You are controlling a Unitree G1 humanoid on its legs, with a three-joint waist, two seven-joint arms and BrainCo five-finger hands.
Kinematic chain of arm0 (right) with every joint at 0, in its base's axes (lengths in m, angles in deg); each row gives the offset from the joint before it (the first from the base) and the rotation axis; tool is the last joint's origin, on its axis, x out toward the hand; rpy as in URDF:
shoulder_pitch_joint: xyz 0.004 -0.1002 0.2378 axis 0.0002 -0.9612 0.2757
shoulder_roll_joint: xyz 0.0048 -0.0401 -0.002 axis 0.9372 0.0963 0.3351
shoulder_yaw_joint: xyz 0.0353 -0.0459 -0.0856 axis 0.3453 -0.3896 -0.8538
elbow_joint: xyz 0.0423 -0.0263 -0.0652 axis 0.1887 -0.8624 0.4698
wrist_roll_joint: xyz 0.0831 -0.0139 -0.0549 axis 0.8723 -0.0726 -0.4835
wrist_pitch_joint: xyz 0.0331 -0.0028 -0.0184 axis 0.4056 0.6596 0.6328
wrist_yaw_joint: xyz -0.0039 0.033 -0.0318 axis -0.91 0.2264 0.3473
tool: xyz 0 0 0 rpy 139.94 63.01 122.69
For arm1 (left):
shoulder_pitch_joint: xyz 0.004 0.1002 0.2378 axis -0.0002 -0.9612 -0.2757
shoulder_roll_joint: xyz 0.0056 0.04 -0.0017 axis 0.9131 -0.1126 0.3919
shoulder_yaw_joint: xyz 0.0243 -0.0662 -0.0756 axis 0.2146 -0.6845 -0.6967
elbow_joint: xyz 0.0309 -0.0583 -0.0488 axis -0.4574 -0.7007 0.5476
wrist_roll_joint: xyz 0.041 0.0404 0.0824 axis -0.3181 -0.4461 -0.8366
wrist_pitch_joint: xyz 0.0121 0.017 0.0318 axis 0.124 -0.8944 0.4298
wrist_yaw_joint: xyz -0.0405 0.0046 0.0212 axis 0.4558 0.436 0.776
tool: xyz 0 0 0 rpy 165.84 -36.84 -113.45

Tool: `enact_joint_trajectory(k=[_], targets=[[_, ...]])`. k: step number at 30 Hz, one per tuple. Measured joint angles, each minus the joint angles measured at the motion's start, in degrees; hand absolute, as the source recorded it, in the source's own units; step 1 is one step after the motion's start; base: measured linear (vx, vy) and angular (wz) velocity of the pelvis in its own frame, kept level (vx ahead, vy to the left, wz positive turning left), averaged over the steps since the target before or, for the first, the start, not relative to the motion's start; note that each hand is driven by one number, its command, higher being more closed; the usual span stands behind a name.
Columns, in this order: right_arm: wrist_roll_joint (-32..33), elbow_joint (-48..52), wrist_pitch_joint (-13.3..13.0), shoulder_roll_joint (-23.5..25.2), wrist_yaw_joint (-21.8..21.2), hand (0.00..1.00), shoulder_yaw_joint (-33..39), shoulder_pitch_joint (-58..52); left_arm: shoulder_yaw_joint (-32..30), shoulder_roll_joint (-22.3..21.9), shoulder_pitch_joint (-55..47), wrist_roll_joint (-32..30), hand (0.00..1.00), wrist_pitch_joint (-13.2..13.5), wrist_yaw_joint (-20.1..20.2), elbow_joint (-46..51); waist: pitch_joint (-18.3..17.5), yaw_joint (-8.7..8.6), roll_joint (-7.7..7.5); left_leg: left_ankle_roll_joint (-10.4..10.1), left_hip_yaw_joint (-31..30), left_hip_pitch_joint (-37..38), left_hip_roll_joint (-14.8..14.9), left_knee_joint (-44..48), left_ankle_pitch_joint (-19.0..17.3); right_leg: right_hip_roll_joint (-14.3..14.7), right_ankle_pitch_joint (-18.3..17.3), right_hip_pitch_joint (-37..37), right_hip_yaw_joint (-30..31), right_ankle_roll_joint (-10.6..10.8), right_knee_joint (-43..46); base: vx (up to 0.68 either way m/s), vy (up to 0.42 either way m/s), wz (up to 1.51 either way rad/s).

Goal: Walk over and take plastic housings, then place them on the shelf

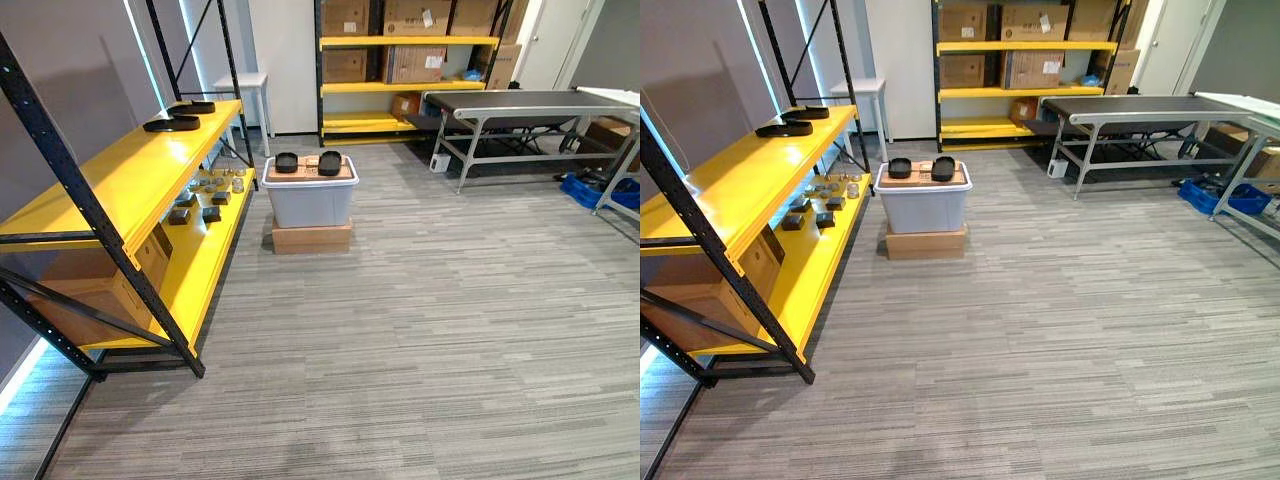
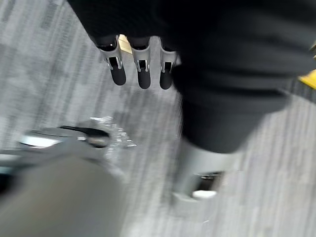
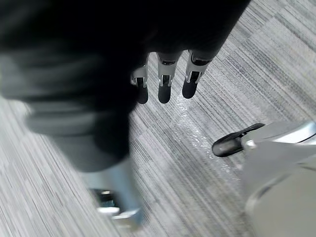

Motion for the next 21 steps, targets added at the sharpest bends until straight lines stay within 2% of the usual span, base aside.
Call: enact_joint_trajectory(k=[2, 8, 13, 21], targets=[[0.02, 0.04, -0.01, -1.69, -0.43, 0.0, 2.23, 1.51, -1.93, 1.08, 1.27, 0.0, 0.0, 0.38, 0.01, 0.41, 0.52, -0.73, 0.27, -0.3, -0.05, 1.27, -0.01, -0.73, 0.06, 0.03, 0.11, 1.67, -1.47, 0.22, -1.11, 0.08, -0.025, 0.13], [0.02, 0.26, -0.11, -5.25, -0.55, 0.0, 4.2, 5.42, -3.82, 2.78, 2.87, 0.9, 0.0, 0.99, 0.01, 1.22, 1.3, -1.2, 0.6, -0.76, -1.07, 1.83, 0.04, -1.19, 0.08, 0.01, -0.58, 2.66, -2.99, 1.27, -1.16, 0.03, -0.018, 0.11], [0.09, 0.71, -0.84, -5.26, 0.06, 0.0, 4.04, 7.17, -3.88, 2.59, 2.76, 5.75, 0.0, 1.95, -0.22, 2.8, 1.74, -1.1, 0.8, -0.83, -1.65, 2.56, 0.11, -1.74, 0.05, 0.04, -1.03, 3.54, -4.41, 1.96, -1.07, -0.01, -0.016, 0.13], [2.26, 2.77, -2.36, -3.13, 2.39, 0.0, 2.53, 6.61, 0.46, 0.79, 2.33, 6.28, 0.0, 3.97, -3.29, 5.42, 2.19, -1.27, 0.84, -0.85, -1.56, 3.33, 0.08, -2.03, 0.03, 0.01, -1.04, 4.3, -4.95, 1.96, -1.05, -0.02, 0.0, 0.02]])
